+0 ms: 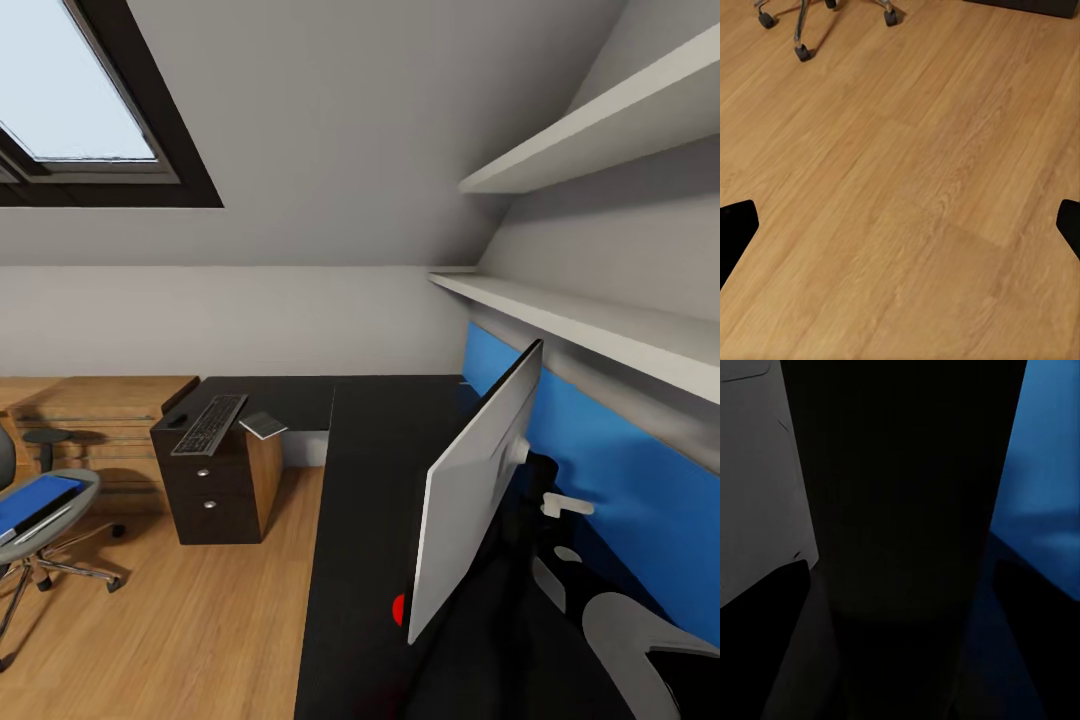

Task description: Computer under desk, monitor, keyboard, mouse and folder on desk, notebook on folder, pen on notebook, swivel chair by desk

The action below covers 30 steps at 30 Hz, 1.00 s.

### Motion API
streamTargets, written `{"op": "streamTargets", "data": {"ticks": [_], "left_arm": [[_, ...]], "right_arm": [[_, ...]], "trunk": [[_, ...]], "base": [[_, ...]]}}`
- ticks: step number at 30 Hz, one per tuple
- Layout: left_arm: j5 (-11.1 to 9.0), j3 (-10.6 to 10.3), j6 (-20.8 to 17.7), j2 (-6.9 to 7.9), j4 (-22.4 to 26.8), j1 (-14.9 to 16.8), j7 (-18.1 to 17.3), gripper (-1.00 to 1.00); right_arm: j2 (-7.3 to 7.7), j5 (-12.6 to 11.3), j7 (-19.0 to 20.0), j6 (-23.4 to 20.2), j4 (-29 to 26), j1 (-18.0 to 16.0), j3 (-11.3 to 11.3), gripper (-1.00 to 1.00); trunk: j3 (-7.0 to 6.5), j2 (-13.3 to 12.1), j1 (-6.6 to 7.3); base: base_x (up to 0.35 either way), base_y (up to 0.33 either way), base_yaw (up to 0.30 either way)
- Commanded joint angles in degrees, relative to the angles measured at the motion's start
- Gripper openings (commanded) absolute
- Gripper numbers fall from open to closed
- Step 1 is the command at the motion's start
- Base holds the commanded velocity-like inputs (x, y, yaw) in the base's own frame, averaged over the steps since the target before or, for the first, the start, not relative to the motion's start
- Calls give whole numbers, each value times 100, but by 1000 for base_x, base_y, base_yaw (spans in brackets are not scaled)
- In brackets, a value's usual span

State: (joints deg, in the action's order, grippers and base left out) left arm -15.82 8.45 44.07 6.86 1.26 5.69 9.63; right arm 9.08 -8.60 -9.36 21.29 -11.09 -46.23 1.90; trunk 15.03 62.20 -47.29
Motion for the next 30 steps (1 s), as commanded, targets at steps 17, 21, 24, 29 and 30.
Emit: {"op": "streamTargets", "data": {"ticks": [17,21,24,29,30], "left_arm": [[44,43,14,-1,-3,6,13,100],[44,43,14,-1,-3,6,13,100],[44,43,14,-1,-3,6,11,100],[44,43,14,-1,-3,5,13,100],[44,43,14,-1,-3,4,13,100]], "right_arm": [[-3,-28,14,21,303,0,82,-100],[-8,-29,14,20,304,0,82,-100],[-8,-28,14,22,306,0,82,-100],[-7,-27,14,24,309,0,82,-100],[-5,-27,14,24,309,0,82,-100]], "trunk": [[8,3,-1],[8,3,-1],[8,3,-1],[8,3,-1],[8,3,-1]], "base": [[3,-82,0],[98,-160,0],[34,-51,0],[8,-13,0],[2,-4,0]]}}
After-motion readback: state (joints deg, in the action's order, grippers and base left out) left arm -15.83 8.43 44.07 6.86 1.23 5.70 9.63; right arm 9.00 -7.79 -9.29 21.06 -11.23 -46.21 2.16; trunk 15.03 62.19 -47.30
